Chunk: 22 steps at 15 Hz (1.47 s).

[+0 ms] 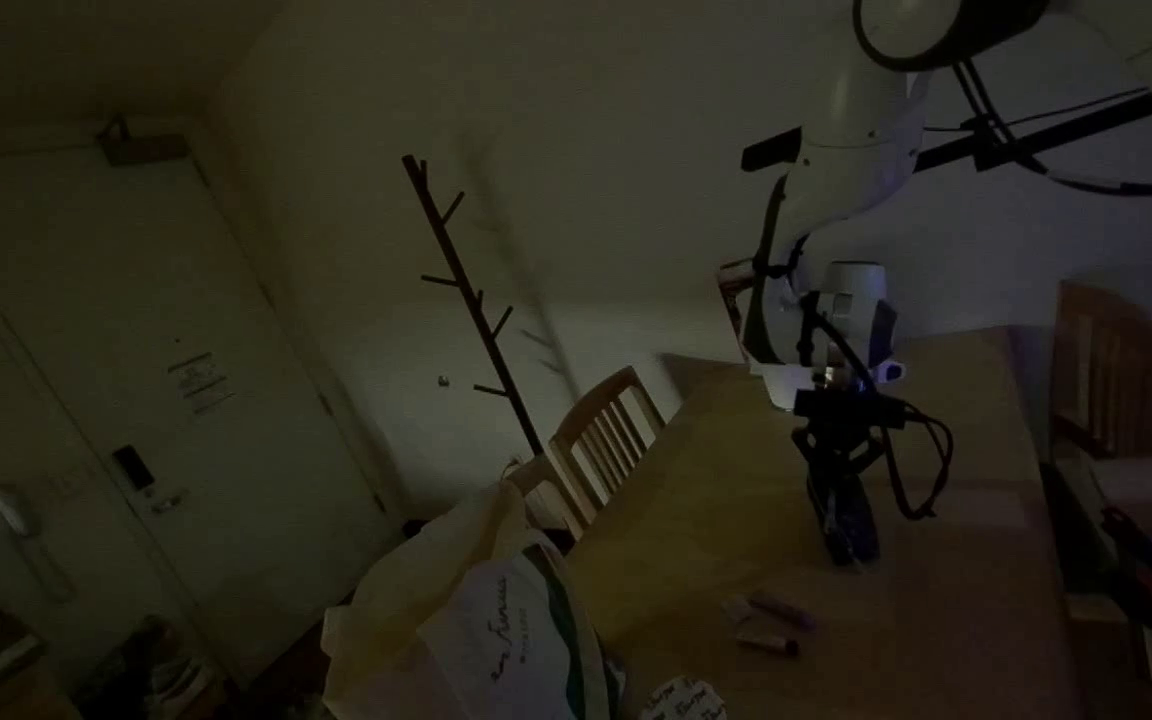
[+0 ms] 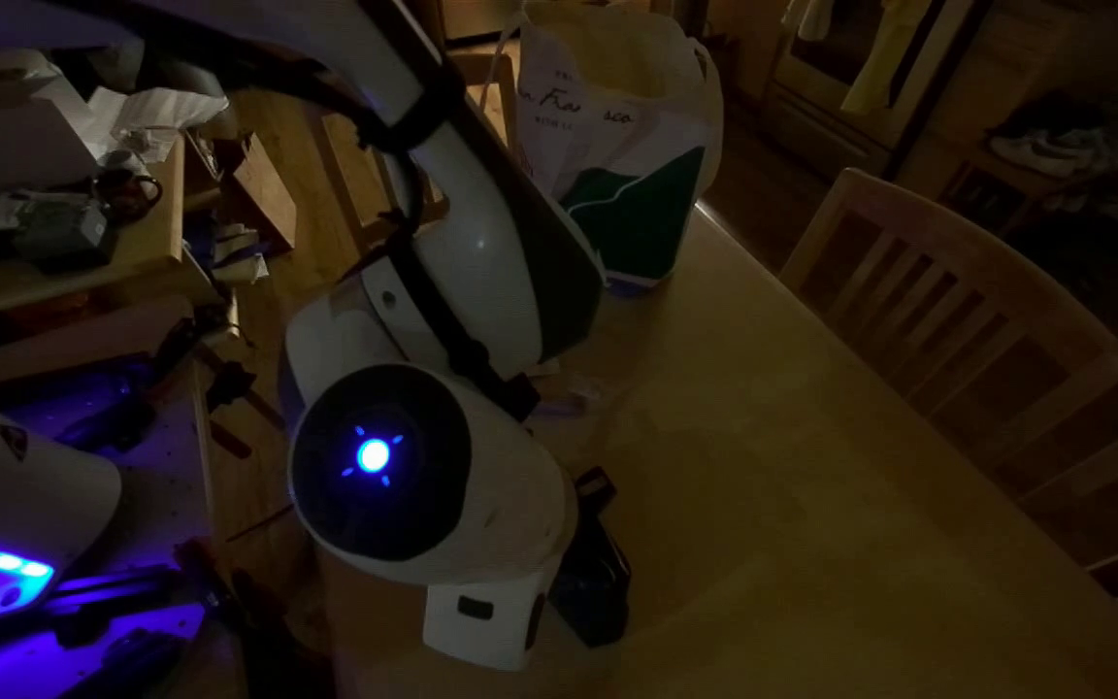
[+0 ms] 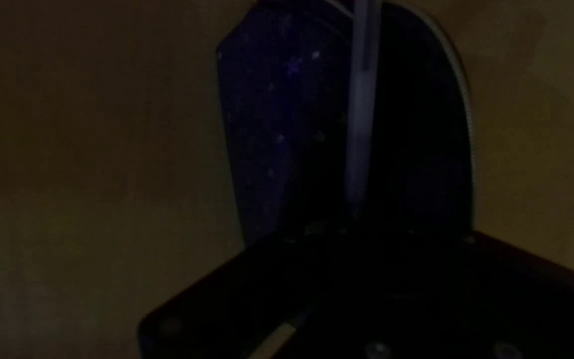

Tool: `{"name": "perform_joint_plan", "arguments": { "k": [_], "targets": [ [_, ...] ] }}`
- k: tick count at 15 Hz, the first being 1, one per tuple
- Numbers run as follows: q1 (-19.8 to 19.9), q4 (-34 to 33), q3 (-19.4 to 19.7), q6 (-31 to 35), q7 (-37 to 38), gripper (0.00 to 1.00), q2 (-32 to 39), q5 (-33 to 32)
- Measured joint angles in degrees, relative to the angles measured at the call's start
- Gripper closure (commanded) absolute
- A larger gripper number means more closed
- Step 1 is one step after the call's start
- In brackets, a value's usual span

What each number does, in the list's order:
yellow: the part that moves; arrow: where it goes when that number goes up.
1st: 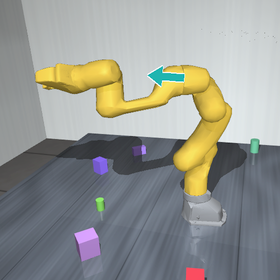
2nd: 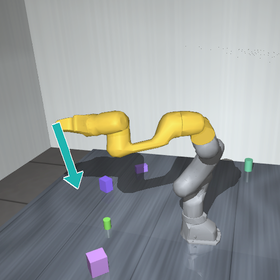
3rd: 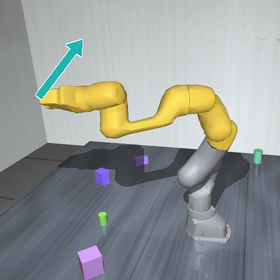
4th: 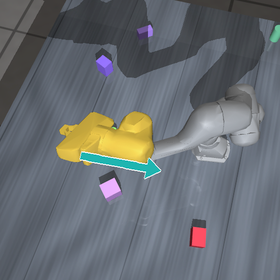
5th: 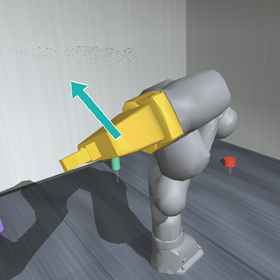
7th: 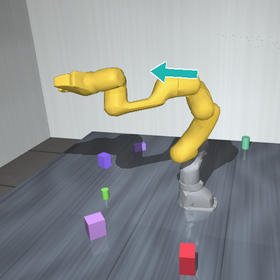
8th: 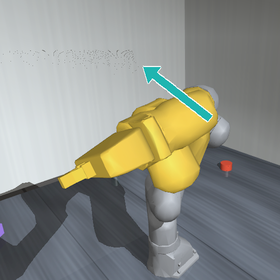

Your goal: Pick up the pen and put it in the parse

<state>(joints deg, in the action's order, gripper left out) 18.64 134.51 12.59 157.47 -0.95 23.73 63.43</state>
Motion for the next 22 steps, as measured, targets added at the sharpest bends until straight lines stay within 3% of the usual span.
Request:
{"name": "perform_joint_plan", "arguments": {
  "k": [3,7,11,22],
  "targets": [
    [-0.54,0.1,-0.04,2.83,-0.42,0.97,-0.1,0.84],
    [-3.53,6.53,3.85,6.97,4.31,0.97,-8.39,-6.16],
    [-3.85,11.32,5.33,9.05,6.93,0.97,-15.46,-12.35],
    [-4.64,11.66,5.21,4.33,6.71,0.97,-22.49,-15.72]
  ]
}}
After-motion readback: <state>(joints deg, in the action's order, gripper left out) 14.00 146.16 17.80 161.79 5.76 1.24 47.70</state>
